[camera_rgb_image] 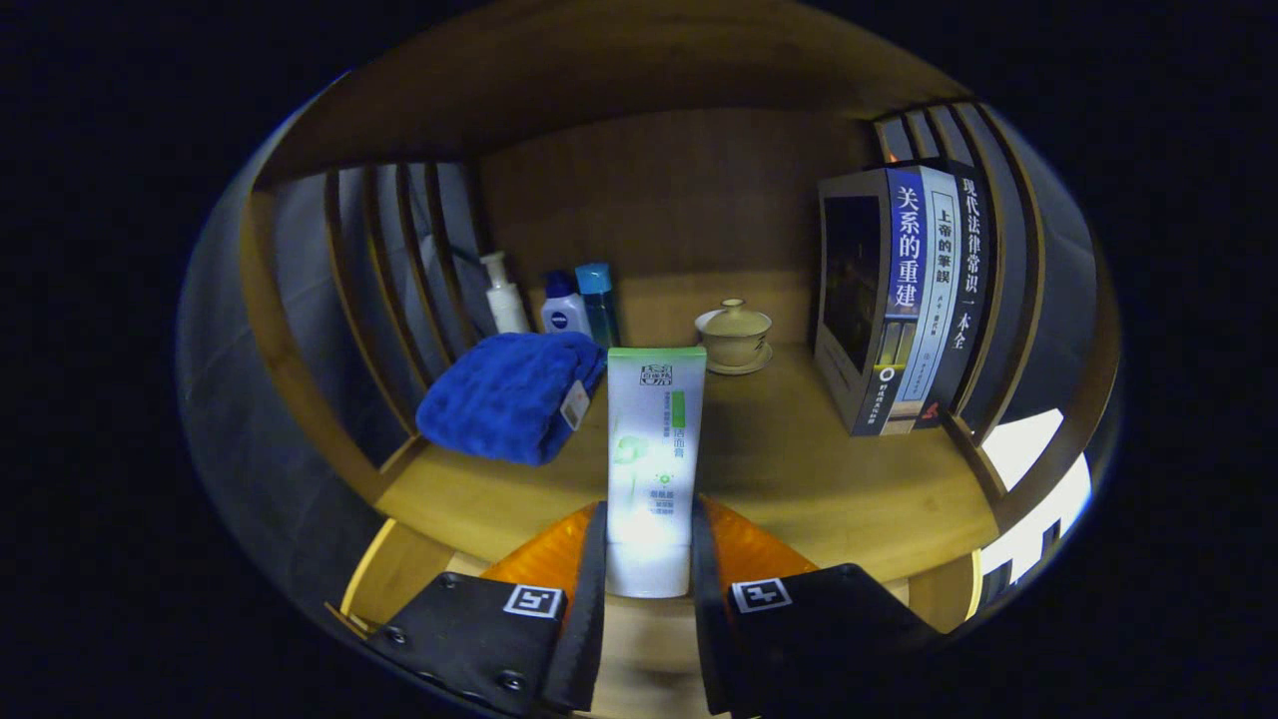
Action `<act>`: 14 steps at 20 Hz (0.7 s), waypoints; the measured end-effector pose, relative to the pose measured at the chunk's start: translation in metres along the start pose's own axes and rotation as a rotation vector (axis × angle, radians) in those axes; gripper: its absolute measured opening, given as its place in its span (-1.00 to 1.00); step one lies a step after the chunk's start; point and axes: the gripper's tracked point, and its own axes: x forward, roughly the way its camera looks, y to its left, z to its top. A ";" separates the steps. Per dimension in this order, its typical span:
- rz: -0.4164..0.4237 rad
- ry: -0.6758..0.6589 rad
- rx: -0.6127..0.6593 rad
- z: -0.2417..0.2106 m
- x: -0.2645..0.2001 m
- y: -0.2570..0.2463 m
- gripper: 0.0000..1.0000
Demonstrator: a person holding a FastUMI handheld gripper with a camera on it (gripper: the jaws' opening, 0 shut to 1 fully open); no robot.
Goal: Pull open the drawer, take out the items inside it, and place them on the countertop above the cabinet.
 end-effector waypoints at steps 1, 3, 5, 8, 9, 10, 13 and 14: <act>-0.008 0.011 0.003 -0.002 0.006 -0.001 -0.04; -0.029 0.052 0.013 -0.012 0.018 -0.007 -0.04; -0.046 0.097 0.021 -0.024 0.027 -0.012 -0.04; -0.053 0.097 0.023 -0.026 0.031 -0.012 -0.03; -0.056 0.099 0.019 -0.028 0.032 -0.012 -0.03; -0.058 0.101 0.017 -0.030 0.032 -0.011 -0.02; -0.062 0.081 -0.020 -0.030 0.034 -0.011 0.04; -0.058 0.084 -0.023 -0.032 0.032 -0.010 0.04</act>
